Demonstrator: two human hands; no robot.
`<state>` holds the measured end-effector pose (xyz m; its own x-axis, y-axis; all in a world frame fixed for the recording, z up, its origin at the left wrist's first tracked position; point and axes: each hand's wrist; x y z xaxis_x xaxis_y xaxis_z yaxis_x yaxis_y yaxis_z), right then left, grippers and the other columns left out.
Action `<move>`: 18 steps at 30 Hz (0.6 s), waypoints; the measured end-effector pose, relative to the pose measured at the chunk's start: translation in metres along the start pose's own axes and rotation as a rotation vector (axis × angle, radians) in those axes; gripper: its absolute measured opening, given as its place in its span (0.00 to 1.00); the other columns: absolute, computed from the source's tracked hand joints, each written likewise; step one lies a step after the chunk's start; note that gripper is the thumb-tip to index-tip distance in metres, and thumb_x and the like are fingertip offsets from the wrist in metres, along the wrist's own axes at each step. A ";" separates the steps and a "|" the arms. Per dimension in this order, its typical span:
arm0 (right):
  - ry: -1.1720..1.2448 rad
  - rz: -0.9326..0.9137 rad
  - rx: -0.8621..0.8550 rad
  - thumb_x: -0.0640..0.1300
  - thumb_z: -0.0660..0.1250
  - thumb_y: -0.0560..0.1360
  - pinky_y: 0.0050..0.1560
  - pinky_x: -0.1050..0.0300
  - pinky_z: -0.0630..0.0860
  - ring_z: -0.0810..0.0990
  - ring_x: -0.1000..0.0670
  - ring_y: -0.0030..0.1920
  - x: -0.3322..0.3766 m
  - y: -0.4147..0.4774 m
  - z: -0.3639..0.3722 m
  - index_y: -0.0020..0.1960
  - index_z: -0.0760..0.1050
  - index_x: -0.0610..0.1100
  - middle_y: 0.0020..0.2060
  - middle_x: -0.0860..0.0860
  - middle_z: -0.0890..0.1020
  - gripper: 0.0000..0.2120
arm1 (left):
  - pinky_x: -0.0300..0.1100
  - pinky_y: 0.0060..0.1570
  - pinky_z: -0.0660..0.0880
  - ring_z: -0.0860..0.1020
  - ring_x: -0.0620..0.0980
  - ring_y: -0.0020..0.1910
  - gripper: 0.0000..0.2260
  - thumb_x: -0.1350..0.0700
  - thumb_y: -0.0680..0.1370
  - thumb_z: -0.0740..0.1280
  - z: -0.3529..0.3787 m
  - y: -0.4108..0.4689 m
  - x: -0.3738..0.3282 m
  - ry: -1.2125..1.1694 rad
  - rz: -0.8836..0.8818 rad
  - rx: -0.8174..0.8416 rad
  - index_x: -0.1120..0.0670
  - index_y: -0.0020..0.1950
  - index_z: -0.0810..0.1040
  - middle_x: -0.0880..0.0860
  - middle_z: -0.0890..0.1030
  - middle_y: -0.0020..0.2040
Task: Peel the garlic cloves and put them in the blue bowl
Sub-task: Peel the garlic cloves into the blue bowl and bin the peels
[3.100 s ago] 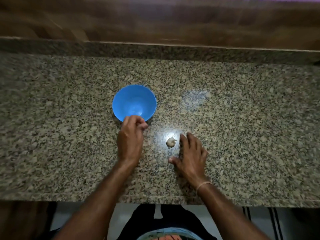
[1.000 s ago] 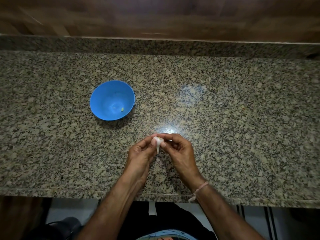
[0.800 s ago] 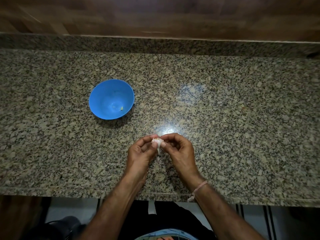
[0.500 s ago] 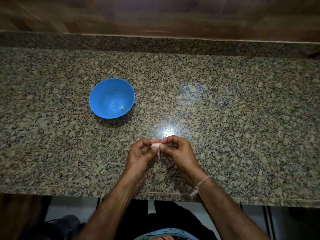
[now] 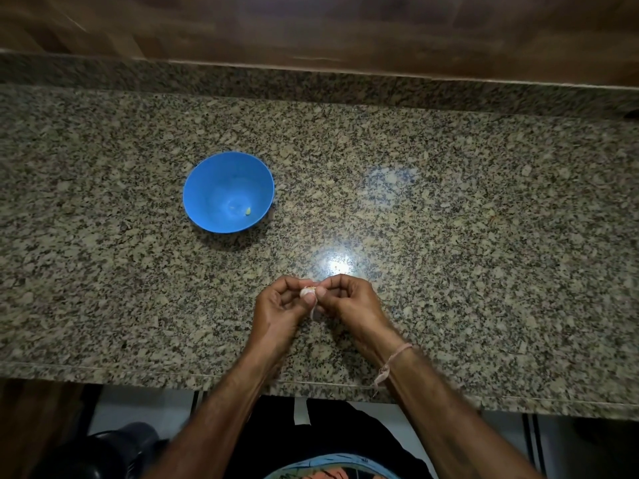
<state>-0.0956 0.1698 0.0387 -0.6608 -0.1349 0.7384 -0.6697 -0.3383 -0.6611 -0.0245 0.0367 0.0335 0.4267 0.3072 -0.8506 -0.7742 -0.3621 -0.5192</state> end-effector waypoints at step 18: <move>-0.251 -0.210 -0.184 0.40 0.78 0.75 0.45 0.54 0.85 0.86 0.49 0.43 -0.025 0.000 -0.001 0.47 0.81 0.41 0.42 0.46 0.86 0.05 | 0.34 0.41 0.79 0.79 0.41 0.46 0.07 0.63 0.81 0.71 -0.017 0.051 -0.009 0.784 0.489 -0.065 0.53 0.57 0.79 0.49 0.81 0.53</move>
<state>-0.0796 0.1740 0.0198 -0.4146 -0.3119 0.8549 -0.8465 -0.2128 -0.4881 -0.0597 0.0004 0.0131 0.2724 -0.5672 -0.7773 -0.9338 -0.3505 -0.0715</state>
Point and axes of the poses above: each hand's wrist, its own y-axis towards the middle knuckle, its own z-axis out of the palm, x = y × z
